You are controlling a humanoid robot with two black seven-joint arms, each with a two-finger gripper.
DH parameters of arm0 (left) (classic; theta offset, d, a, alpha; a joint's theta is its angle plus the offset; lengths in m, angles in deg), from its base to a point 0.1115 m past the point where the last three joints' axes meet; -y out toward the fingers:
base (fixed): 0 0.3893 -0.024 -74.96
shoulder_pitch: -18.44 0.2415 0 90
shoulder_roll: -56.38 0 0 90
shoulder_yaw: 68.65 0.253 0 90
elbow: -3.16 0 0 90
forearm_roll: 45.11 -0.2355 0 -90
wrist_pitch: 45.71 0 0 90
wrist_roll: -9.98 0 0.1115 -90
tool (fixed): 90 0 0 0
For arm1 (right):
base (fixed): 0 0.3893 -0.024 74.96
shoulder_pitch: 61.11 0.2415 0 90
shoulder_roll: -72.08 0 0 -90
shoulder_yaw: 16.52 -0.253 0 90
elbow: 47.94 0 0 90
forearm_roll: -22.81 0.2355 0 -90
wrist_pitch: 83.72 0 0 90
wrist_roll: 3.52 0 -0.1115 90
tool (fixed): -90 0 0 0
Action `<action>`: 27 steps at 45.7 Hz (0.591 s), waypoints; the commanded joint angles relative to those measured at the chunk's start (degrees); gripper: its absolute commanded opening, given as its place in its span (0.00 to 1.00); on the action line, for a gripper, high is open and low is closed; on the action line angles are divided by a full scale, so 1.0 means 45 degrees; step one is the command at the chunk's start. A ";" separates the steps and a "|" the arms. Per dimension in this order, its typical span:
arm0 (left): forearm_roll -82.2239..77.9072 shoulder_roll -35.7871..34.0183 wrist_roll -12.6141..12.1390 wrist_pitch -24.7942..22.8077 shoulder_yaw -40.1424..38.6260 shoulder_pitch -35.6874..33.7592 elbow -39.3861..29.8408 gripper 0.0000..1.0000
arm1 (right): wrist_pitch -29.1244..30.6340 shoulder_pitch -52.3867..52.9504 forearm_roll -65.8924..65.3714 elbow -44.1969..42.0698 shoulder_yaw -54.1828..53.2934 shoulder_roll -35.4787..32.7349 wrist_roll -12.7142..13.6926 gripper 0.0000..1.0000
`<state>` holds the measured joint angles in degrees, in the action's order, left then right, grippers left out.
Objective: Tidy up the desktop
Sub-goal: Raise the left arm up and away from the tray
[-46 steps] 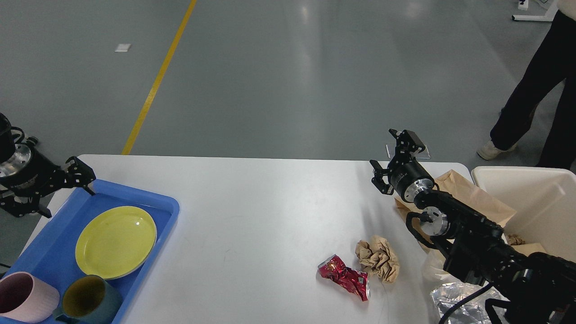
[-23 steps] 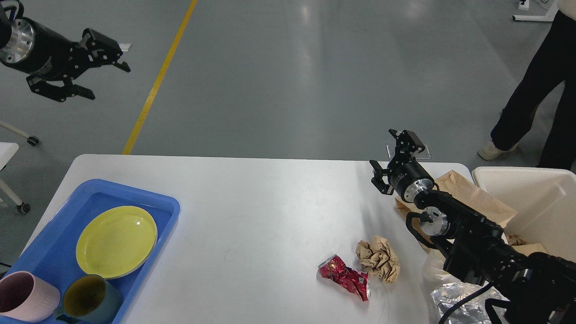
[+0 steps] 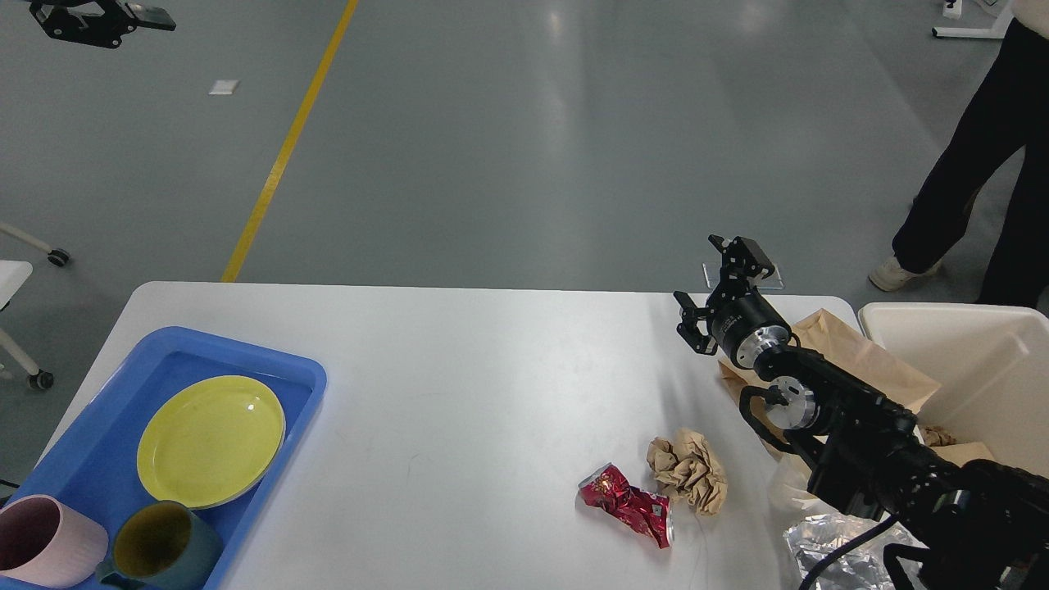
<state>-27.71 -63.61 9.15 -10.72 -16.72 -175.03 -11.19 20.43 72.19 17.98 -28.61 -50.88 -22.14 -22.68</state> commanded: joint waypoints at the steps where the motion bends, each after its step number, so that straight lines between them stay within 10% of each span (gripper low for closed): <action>1: -0.1014 0.0239 -0.0012 0.0003 -0.0115 0.0257 0.0043 0.96 | 0.0000 0.0006 0.0000 0.0000 0.0000 0.0000 0.0000 1.00; 13: -0.0996 0.1001 0.0027 0.0003 -0.0874 0.0336 0.0414 0.96 | 0.0000 0.0006 0.0000 0.0000 0.0000 0.0000 0.0000 1.00; 27: -0.1132 0.1489 0.0027 0.1441 -0.8783 0.3321 0.0434 0.96 | 0.0000 0.0006 0.0000 0.0000 0.0000 0.0000 0.0000 1.00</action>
<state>-32.20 -58.34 9.29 -9.09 -43.80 -165.55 -9.25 20.43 72.22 17.98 -28.61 -50.88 -22.14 -22.68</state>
